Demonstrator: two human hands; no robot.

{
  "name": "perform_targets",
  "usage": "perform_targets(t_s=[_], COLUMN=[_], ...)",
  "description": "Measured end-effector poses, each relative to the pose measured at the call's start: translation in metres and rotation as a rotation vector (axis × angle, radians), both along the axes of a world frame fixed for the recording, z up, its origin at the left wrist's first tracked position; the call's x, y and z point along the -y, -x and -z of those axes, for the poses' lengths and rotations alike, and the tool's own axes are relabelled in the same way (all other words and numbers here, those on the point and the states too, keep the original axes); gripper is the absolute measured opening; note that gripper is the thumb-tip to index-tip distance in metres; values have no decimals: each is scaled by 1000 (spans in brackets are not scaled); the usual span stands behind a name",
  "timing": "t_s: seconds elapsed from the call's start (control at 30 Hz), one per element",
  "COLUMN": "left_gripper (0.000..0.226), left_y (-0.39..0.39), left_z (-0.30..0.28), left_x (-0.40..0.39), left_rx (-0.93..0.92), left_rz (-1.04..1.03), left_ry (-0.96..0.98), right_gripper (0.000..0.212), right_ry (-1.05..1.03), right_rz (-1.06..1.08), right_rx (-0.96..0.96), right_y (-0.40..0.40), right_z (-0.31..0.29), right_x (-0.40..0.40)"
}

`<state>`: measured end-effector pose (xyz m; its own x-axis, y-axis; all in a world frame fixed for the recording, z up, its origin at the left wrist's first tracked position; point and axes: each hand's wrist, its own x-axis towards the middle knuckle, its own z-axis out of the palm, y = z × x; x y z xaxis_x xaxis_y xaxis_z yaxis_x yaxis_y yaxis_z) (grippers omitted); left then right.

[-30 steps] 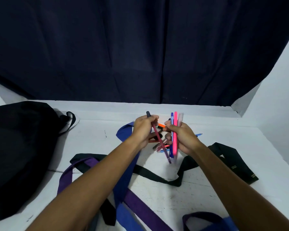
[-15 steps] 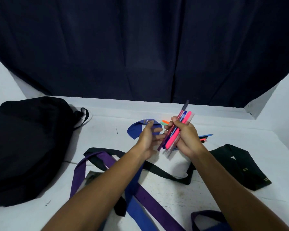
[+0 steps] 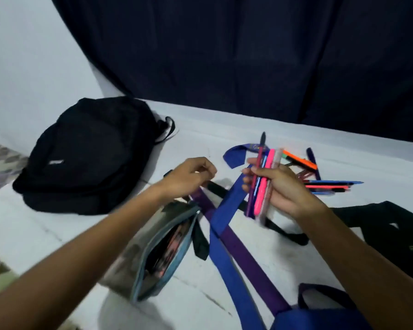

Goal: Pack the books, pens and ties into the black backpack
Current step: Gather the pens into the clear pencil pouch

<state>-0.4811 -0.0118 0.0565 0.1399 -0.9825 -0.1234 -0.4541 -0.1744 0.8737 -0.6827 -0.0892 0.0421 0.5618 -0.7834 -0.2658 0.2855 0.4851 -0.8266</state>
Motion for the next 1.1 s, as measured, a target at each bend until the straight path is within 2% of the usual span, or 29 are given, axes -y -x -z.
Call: perform_targets(t_s=[0.07,0.17,0.27,0.37,0.43,0.5,0.63,0.8,0.9,1.1], left_gripper=[3,17,17,27,44,56,55,76,85,83], left_y=[-29,-47,-48,-43,-38,-37,-49,-76,-87,-102], left_z=[-3,-1,13,22,21,19,13,2,-1,-3], left_x=[-34,-84,-119,-133,-132,-127,-119,-116,-119,-125], left_rx=[195,463,624,814,946,993,861,573,431,170], left_rz=[128,270,324,306,301,310,315,306,279,253], left_ry=[-1,21,9,-25,-93,-165,-212,-331,-335,-279], right_gripper=[21,23,25,26,26,27,30,12,20,36], right_ry=[-21,-99,-199,-279,-304,-329,-373,-474,-456,-353], right_rz=[-254,-577,-825,-942,-939,-898,-802,-657,-535,-263], right_rx=[-99,-146,-168,-188,-228,-236,-153,-34,-37,-80], right_y=[-7,-12,-9,-7,-10,-18,-43,-86,-114,-154], right_z=[11,29,43,52,56,58,53,42,40,27], right_x=[-19,-50,-72,-85,-91,-98,-106,-118,-123,-123])
